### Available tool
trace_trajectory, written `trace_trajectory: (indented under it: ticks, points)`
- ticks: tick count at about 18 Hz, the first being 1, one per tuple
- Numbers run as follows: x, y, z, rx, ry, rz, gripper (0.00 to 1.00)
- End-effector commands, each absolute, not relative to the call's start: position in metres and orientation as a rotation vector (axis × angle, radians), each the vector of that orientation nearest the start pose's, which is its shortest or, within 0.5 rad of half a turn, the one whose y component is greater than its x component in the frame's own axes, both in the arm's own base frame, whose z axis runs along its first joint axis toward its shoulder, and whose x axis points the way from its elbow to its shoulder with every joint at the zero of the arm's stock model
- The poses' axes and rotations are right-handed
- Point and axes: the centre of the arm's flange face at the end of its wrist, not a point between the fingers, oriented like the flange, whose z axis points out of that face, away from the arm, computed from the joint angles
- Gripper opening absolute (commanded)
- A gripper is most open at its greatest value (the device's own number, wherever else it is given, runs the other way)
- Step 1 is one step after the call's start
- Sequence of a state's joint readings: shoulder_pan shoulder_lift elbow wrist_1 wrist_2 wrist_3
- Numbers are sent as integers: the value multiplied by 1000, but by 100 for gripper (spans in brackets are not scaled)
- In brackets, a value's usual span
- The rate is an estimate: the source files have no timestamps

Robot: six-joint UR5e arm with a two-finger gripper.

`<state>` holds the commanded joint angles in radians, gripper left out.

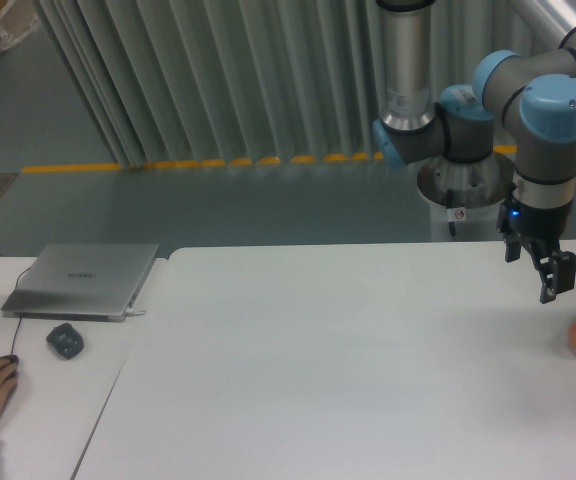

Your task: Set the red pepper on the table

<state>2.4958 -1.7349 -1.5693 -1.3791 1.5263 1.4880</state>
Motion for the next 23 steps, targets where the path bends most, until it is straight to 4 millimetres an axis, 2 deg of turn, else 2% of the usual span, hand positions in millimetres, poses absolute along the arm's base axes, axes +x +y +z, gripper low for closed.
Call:
trace_trajectory:
  ticks: [5, 10, 15, 16, 19, 23]
  points:
    - [-385, 440, 428, -2953, 811, 125, 100]
    - [-420, 423, 423, -2960, 721, 191, 100]
    - [-460, 411, 416, -2964, 599, 284, 100]
    - [-474, 407, 412, -2965, 562, 304, 100]
    - [-512, 402, 424, -2946, 512, 405, 100]
    - [-533, 402, 414, -2945, 490, 441, 100]
